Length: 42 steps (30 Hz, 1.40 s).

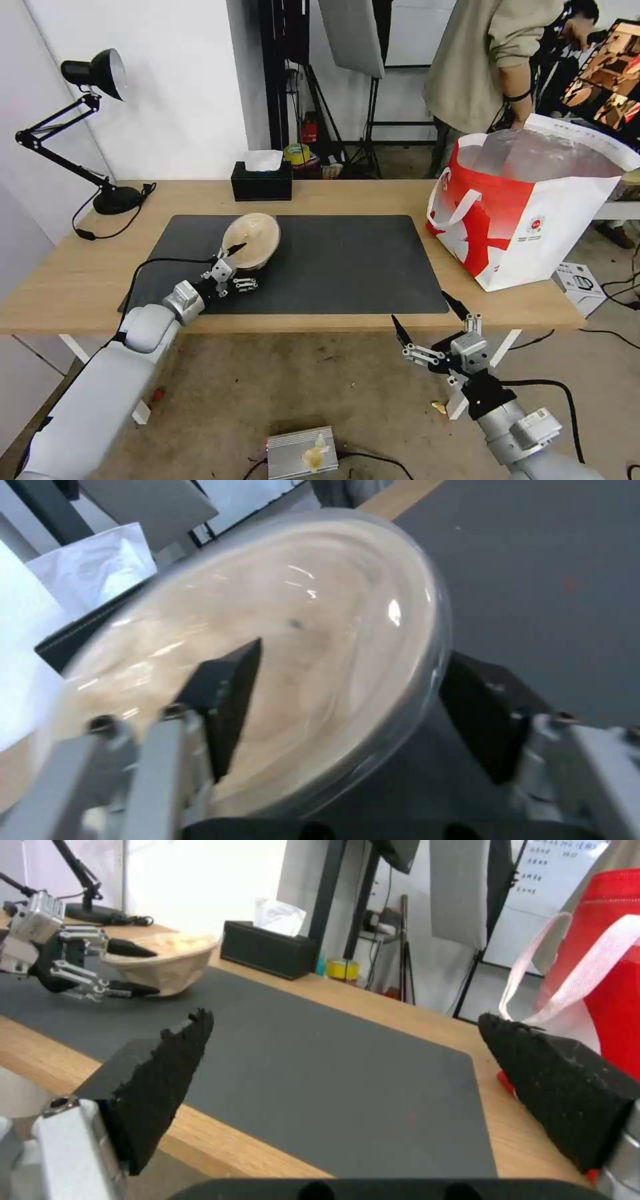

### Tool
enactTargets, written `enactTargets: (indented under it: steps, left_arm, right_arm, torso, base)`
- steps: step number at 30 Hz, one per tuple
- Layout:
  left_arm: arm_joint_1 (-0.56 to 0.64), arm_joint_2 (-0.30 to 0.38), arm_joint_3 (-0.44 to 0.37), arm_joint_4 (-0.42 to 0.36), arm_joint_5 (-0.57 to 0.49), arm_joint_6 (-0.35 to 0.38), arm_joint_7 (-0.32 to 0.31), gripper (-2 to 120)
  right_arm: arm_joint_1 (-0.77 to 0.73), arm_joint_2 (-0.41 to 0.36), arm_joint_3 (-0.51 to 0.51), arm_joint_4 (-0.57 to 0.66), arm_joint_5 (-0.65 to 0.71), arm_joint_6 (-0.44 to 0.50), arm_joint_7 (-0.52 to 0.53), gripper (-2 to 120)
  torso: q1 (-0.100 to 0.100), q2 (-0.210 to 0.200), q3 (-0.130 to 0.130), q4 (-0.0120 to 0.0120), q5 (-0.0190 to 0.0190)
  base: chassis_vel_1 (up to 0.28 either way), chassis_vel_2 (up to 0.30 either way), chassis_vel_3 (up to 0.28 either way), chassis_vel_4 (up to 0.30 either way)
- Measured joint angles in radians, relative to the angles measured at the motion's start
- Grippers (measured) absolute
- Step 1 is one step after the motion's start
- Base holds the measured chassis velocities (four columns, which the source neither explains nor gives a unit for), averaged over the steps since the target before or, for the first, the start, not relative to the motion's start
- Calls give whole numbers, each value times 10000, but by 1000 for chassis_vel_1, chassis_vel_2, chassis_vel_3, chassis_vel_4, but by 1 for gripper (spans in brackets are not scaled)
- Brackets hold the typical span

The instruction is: Pick up the trash from the table and place it into the takeout bag.

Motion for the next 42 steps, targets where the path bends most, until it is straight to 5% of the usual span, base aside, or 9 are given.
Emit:
enactTargets:
  steps: [13, 19, 42]
  left_arm:
    - [93, -29, -97, -53, 61, -23, -28, 14]
    - [156, -27, -144, -90, 80, -25, -52, 0]
    - [424, 112, -423, -637, -135, 6, -64, 0]
  right_arm:
    - [0, 0, 0, 0, 0, 0, 0, 100]
    - [0, 0, 0, 0, 0, 0, 0, 100]
    - [0, 0, 0, 0, 0, 0, 0, 100]
  torso:
    - [0, 0, -1, 1, 0]
    - [0, 2, -2, 0, 0]
    - [0, 0, 0, 0, -1]
  base:
    - [0, 0, 0, 0]
    - [0, 0, 0, 0]
    - [0, 0, 0, 0]
